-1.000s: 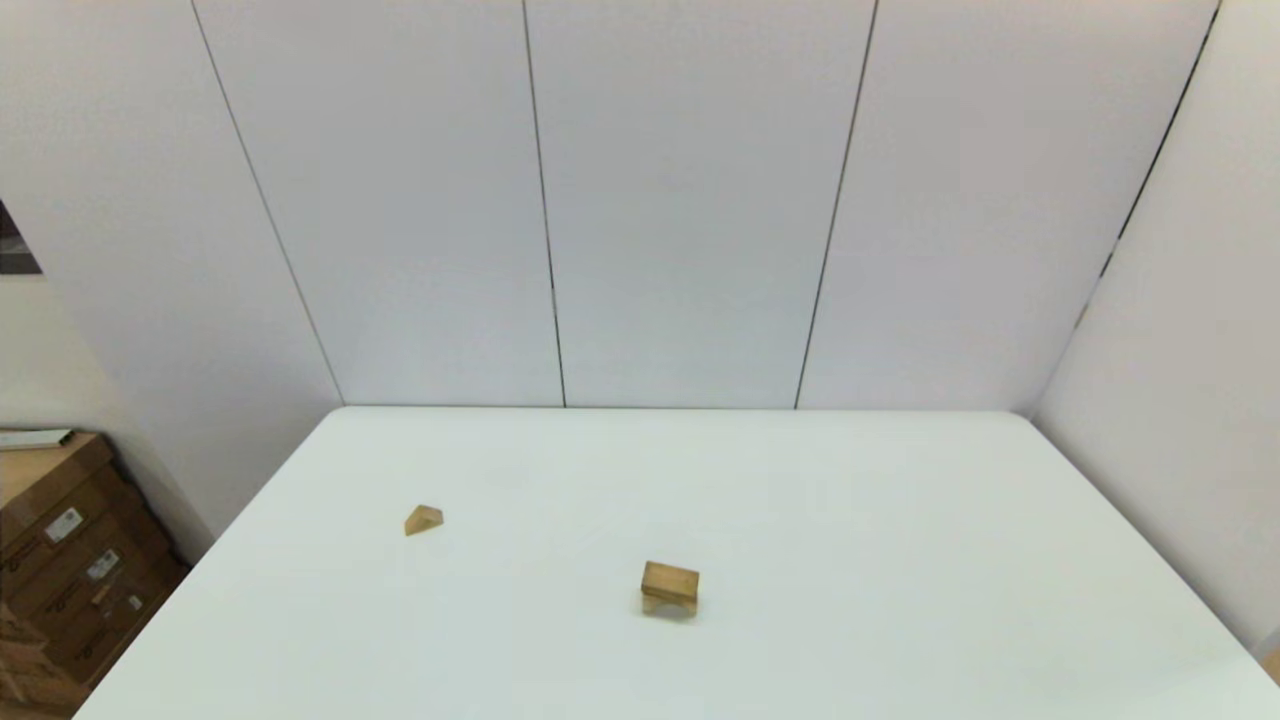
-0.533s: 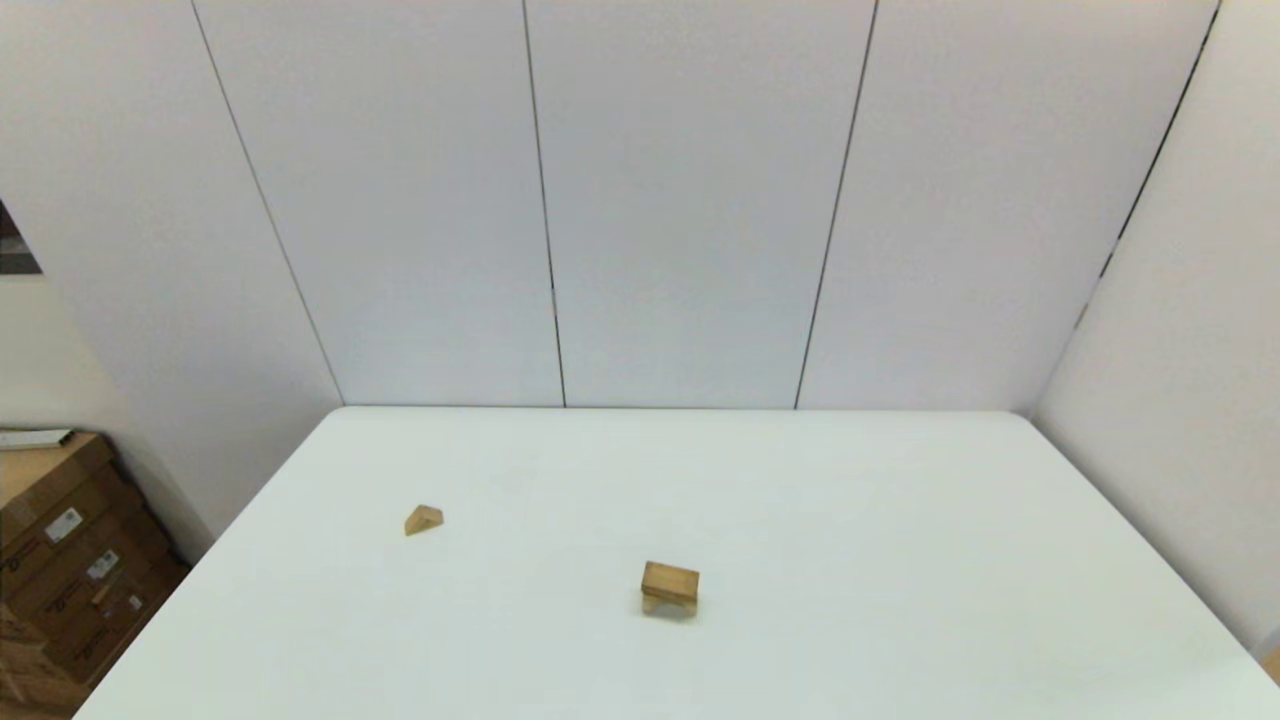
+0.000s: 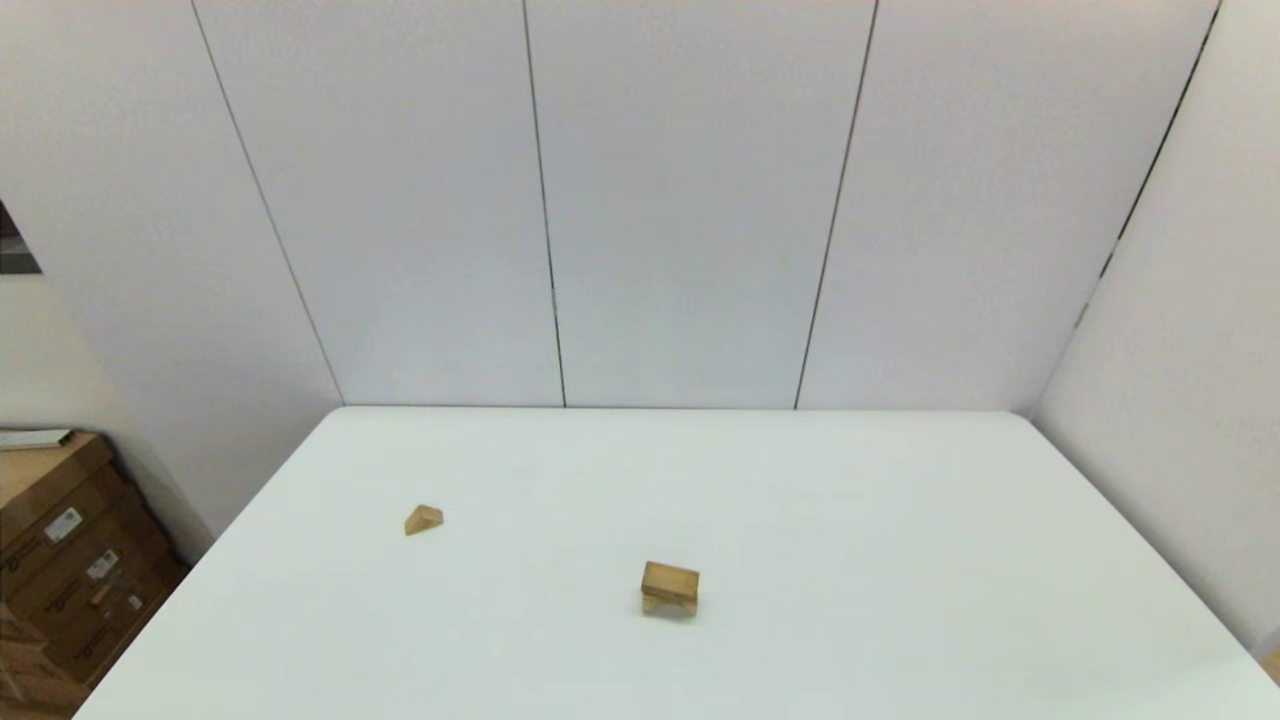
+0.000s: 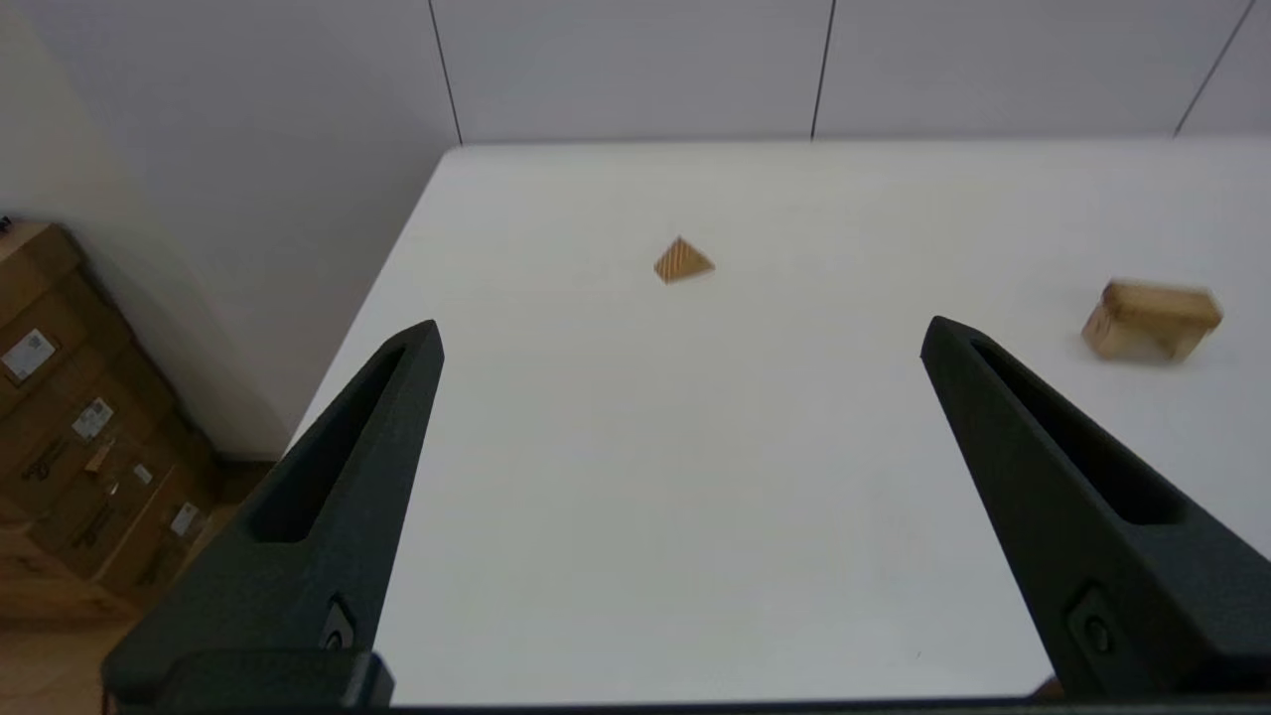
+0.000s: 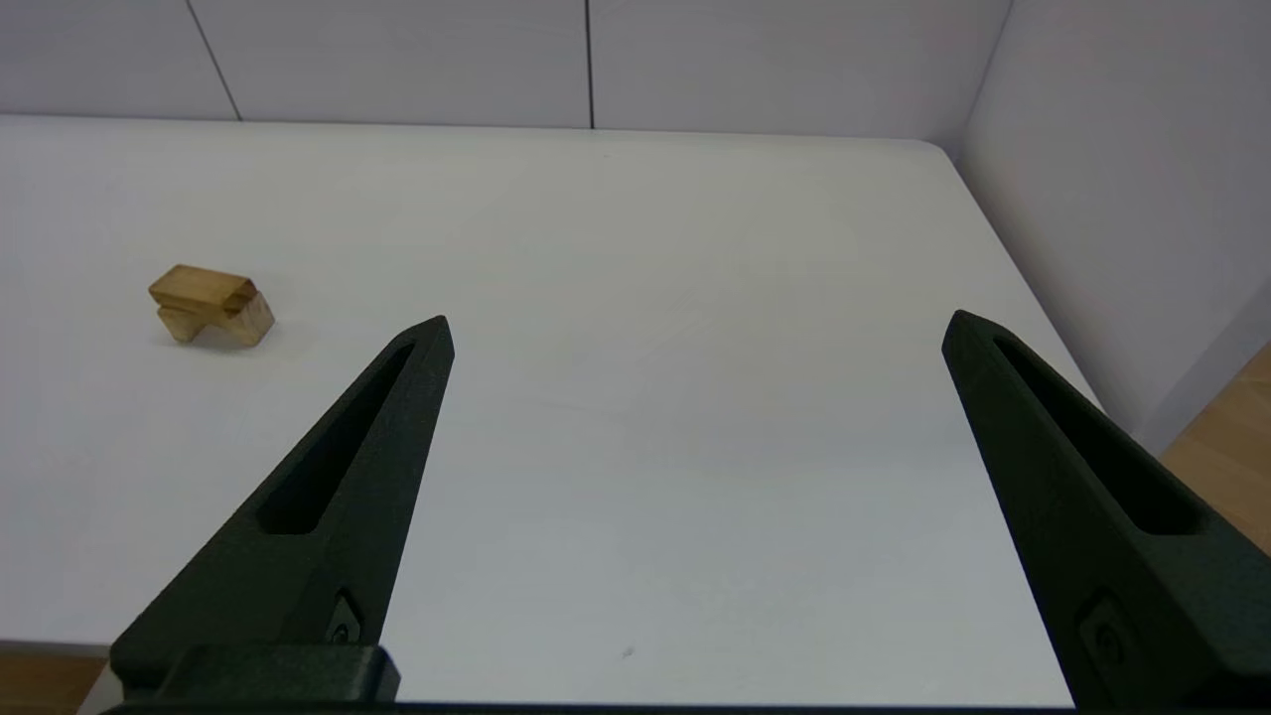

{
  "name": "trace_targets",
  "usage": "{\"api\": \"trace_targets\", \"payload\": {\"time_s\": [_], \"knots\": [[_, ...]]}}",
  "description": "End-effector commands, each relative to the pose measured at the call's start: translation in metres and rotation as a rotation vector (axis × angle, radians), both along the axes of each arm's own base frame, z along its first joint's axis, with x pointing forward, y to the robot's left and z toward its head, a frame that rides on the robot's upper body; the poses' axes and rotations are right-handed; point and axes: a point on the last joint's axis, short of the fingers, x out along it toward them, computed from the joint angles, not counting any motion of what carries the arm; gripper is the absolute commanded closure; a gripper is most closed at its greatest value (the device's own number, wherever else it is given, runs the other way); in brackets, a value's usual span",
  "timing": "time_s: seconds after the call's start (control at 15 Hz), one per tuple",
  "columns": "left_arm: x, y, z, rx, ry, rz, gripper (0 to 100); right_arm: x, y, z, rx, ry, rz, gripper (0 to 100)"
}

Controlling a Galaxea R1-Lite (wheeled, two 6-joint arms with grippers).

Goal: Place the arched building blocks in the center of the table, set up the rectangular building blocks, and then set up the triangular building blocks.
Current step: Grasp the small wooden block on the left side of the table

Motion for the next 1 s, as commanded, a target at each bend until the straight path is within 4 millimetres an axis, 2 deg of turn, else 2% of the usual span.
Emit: {"api": "trace_targets", "payload": {"time_s": [0.07,0.2,0.33,0.53,0.73,1.0], "knots": [[-0.005,0.0,0.047,-0.042,0.018,0.007,0,0.0,0.0,0.0,-0.001,0.001,0.001,0],[0.008,0.0,0.061,-0.038,0.092,0.006,0,0.0,0.0,0.0,-0.001,0.001,0.001,0],[0.034,0.0,0.079,-0.074,0.199,0.013,0,0.0,0.0,0.0,-0.001,-0.001,0.001,0],[0.088,-0.001,0.101,-0.165,0.281,0.034,0,0.0,0.0,0.0,-0.001,0.001,0.001,0],[0.134,-0.002,0.098,-0.157,0.349,0.034,0,0.0,0.0,0.0,-0.001,0.001,0.001,0],[0.161,-0.003,0.086,-0.162,0.456,0.039,0,0.0,0.0,0.0,-0.001,0.001,0.001,0]]}}
